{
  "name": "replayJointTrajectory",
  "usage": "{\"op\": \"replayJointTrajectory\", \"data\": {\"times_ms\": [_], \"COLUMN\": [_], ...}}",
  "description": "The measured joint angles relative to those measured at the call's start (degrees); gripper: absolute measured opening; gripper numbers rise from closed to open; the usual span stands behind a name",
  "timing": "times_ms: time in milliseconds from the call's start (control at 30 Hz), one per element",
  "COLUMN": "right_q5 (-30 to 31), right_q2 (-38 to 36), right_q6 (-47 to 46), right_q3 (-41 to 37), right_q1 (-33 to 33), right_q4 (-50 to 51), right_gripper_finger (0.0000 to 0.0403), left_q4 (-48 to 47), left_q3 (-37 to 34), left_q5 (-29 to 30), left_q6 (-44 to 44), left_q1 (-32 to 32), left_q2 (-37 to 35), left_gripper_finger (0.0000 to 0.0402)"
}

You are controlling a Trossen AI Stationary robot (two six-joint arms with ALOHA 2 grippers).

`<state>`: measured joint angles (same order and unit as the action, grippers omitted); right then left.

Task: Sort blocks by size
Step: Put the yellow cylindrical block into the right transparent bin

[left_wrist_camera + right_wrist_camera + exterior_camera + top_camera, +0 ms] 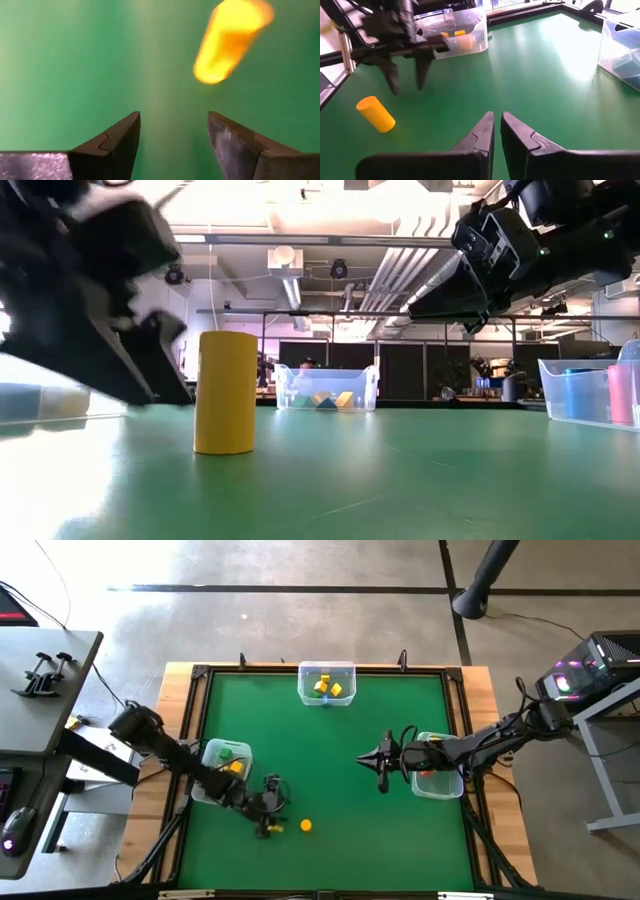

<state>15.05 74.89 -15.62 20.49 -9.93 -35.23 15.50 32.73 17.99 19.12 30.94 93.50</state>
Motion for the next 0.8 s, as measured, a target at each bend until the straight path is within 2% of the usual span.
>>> {"op": "replayJointTrajectory", "data": {"times_ms": [200,333,533,800], "right_q5": [0.4,1.6,1.5,1.3], "right_q2": [0.0,0.0,0.0,0.0], "right_q6": [0.1,0.0,0.0,0.1], "right_q3": [0.0,0.0,0.0,0.0], "right_q1": [0.0,0.0,0.0,0.0], "right_q4": [0.0,-0.1,-0.7,-1.1], "right_gripper_finger": [0.0028,0.0028,0.0028,0.0028], "left_q4": [0.5,1.1,7.8,19.7], "left_q3": [1.4,3.8,4.4,5.3], "left_q5": [7.1,12.4,13.9,14.9], "left_q6": [0.1,1.5,2.7,0.8], "left_q1": [6.8,9.0,9.0,8.9], "left_q2": [-2.6,-2.5,-0.8,8.6], "left_gripper_finger": [0.0219,0.0219,0.0232,0.0274]}}
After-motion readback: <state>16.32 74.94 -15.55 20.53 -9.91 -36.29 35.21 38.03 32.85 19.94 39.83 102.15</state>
